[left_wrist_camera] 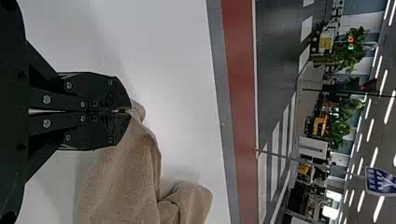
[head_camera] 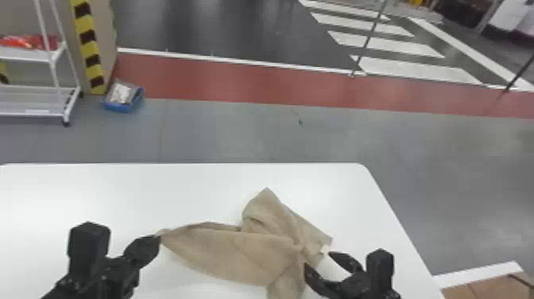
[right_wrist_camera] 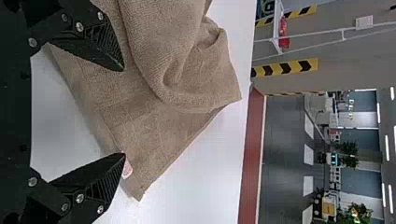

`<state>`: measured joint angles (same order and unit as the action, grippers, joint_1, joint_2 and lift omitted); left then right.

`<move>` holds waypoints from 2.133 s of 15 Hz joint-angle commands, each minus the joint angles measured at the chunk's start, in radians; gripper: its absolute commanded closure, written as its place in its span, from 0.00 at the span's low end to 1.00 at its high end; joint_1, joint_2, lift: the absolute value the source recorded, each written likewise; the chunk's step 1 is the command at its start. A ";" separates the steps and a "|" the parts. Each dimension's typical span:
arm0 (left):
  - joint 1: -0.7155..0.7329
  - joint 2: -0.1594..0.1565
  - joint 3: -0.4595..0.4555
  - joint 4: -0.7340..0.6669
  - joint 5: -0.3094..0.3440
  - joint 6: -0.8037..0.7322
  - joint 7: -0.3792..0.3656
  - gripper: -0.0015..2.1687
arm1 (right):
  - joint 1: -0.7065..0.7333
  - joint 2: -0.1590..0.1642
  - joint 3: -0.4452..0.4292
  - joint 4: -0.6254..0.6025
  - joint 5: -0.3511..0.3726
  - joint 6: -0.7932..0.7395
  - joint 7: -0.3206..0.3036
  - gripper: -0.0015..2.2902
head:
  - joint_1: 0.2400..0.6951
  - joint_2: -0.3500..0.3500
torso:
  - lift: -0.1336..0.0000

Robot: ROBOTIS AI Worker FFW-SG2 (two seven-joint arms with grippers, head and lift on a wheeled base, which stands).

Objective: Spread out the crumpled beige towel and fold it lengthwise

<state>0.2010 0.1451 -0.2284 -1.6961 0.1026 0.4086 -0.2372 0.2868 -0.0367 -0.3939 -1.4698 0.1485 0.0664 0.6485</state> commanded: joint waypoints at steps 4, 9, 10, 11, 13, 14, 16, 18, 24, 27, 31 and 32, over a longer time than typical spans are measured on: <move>0.067 0.004 -0.063 -0.094 -0.014 -0.029 0.007 0.01 | -0.006 0.000 -0.033 0.006 -0.007 0.007 -0.044 0.12 | 1.00 0.02 | 1.00; 0.107 0.007 -0.184 -0.160 -0.061 -0.063 0.033 0.01 | 0.008 0.004 -0.088 0.003 -0.030 0.000 -0.073 0.12 | 1.00 0.00 | 1.00; 0.107 0.007 -0.210 -0.160 -0.072 -0.063 0.035 0.01 | 0.008 0.003 -0.099 0.003 -0.043 0.000 -0.073 0.12 | 1.00 0.00 | 1.00; 0.107 0.010 -0.243 -0.158 -0.084 -0.063 0.035 0.01 | 0.009 0.003 -0.114 0.000 -0.052 -0.003 -0.069 0.12 | 1.00 0.00 | 1.00; 0.107 0.017 -0.308 -0.154 -0.113 -0.063 0.052 0.01 | 0.017 0.003 -0.141 -0.023 -0.095 0.016 -0.063 0.12 | 1.00 0.00 | 1.00; 0.106 0.027 -0.339 -0.152 -0.123 -0.063 0.067 0.02 | 0.019 0.003 -0.151 -0.032 -0.118 0.028 -0.061 0.12 | 1.00 0.00 | 1.00; 0.092 0.021 -0.393 -0.112 -0.158 -0.084 0.102 0.02 | 0.017 0.000 -0.183 -0.066 -0.150 0.083 -0.049 0.12 | 1.00 0.00 | 1.00; 0.063 0.014 -0.431 -0.048 -0.161 -0.142 0.153 0.02 | 0.020 0.001 -0.220 -0.098 -0.184 0.126 -0.033 0.12 | 1.00 0.00 | 1.00; -0.048 -0.029 -0.539 0.124 -0.161 -0.222 0.231 0.11 | 0.015 0.009 -0.323 -0.073 -0.208 0.181 -0.064 0.12 | 1.00 0.00 | 1.00; -0.095 -0.067 -0.586 0.208 -0.162 -0.222 0.256 0.19 | 0.038 0.021 -0.395 -0.087 -0.280 0.185 -0.052 0.12 | 1.00 0.00 | 1.00; -0.153 -0.134 -0.647 0.349 -0.178 -0.268 0.288 0.22 | 0.042 0.023 -0.454 -0.075 -0.325 0.194 -0.033 0.12 | 1.00 0.00 | 1.00; -0.163 -0.148 -0.649 0.389 -0.198 -0.280 0.295 0.22 | 0.042 0.023 -0.456 -0.075 -0.325 0.194 -0.030 0.12 | 1.00 0.00 | 1.00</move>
<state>0.0512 0.0151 -0.8698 -1.3534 -0.0759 0.1425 0.0551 0.3275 -0.0140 -0.8442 -1.5458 -0.1749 0.2600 0.6171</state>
